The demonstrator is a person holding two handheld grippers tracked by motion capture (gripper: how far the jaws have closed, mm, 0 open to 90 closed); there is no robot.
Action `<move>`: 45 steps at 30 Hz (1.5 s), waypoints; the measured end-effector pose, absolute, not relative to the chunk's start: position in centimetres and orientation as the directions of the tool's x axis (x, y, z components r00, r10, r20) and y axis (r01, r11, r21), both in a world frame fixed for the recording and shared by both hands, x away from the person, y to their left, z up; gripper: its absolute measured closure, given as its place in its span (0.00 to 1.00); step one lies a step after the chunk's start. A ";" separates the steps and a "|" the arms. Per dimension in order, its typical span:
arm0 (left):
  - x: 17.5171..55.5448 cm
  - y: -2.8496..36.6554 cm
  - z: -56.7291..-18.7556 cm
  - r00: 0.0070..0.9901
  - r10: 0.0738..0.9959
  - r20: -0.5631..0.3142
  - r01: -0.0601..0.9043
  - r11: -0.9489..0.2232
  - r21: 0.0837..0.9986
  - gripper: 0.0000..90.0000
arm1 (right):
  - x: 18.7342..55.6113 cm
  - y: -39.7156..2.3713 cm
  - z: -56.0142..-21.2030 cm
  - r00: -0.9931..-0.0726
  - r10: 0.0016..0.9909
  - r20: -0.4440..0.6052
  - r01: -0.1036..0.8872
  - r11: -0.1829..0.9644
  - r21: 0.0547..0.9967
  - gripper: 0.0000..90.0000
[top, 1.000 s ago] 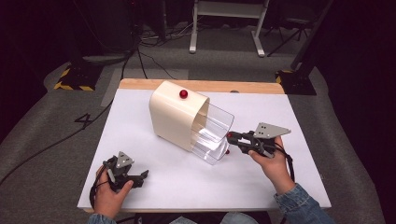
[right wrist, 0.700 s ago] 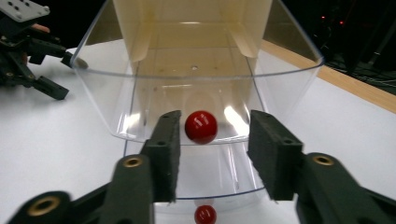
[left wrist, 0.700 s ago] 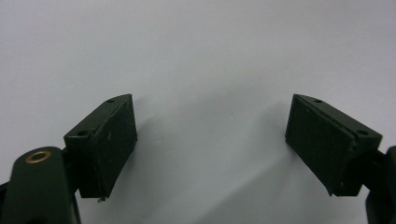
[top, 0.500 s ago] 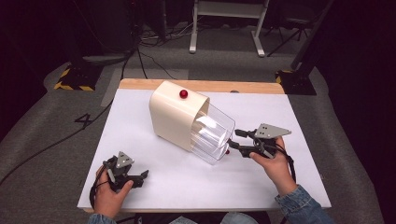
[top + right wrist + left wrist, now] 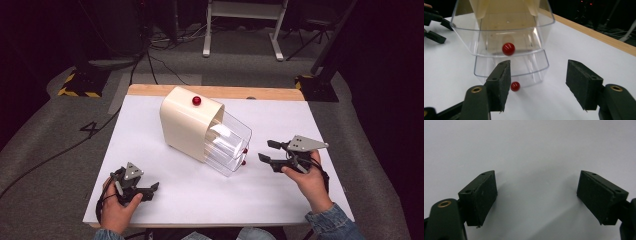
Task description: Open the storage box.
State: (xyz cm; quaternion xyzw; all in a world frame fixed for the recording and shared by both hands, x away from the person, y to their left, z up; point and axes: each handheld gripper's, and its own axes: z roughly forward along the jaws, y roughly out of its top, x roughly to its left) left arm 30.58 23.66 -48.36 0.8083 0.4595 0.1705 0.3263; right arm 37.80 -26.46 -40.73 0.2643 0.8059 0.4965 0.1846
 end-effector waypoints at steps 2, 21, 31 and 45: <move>30.6 23.7 -48.4 0.520 0.854 -0.025 0.632 -0.365 0.684 0.19 | 37.6 -27.4 -40.8 -0.781 0.623 -0.036 0.257 0.373 0.892 0.41; 30.6 23.7 -48.3 0.522 0.852 -0.029 0.633 -0.365 0.683 0.18 | 36.6 -34.6 -43.2 -0.719 0.695 0.001 0.428 0.442 0.788 0.29; 30.6 23.7 -48.4 0.522 0.852 -0.029 0.633 -0.364 0.683 0.18 | 36.2 -36.0 -45.3 -0.698 0.716 -0.010 0.493 0.491 0.718 0.26; 30.6 23.7 -48.4 0.523 0.852 -0.030 0.633 -0.364 0.683 0.18 | 35.9 -36.4 -48.1 -0.680 0.733 -0.014 0.498 0.475 0.726 0.16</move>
